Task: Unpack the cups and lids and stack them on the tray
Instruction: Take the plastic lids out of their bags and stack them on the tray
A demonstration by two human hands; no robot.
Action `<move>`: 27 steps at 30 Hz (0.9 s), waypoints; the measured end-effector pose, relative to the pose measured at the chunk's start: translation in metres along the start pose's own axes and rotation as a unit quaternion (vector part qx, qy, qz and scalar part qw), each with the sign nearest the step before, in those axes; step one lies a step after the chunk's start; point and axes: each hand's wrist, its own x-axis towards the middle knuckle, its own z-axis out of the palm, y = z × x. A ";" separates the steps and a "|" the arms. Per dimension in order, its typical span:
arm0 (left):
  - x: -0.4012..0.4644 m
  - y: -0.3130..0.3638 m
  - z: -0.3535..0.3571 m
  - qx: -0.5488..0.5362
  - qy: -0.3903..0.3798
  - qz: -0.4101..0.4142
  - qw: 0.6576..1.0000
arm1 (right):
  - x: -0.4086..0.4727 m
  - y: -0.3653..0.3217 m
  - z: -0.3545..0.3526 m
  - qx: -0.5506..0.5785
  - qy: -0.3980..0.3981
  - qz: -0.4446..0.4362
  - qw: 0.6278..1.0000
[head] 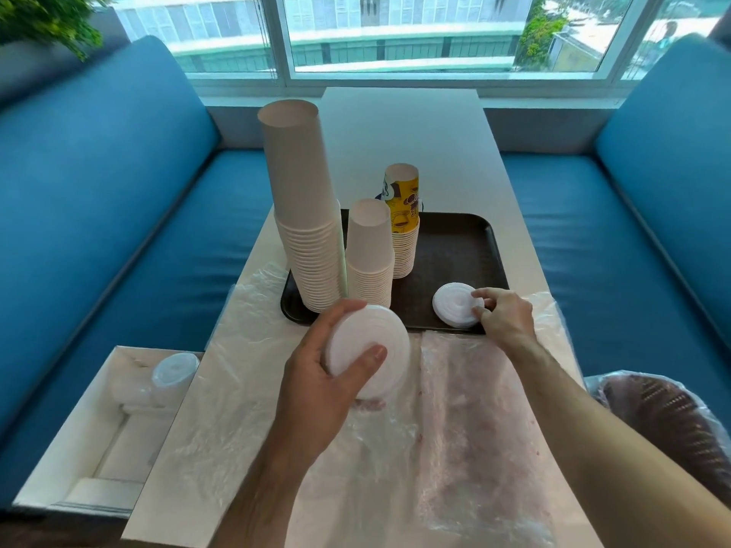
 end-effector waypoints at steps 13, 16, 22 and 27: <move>-0.001 0.003 0.012 0.078 -0.024 0.016 0.997 | -0.116 -0.112 -0.076 0.136 -0.177 -0.275 0.935; -0.003 0.007 0.015 0.096 -0.023 0.021 0.995 | -0.129 -0.114 -0.076 0.088 -0.194 -0.293 0.932; -0.006 0.009 0.017 0.133 -0.011 0.015 0.991 | -0.136 -0.110 -0.072 0.087 -0.144 -0.308 0.936; -0.009 0.011 0.016 0.154 -0.017 0.014 0.988 | -0.138 -0.110 -0.067 0.091 -0.122 -0.306 0.940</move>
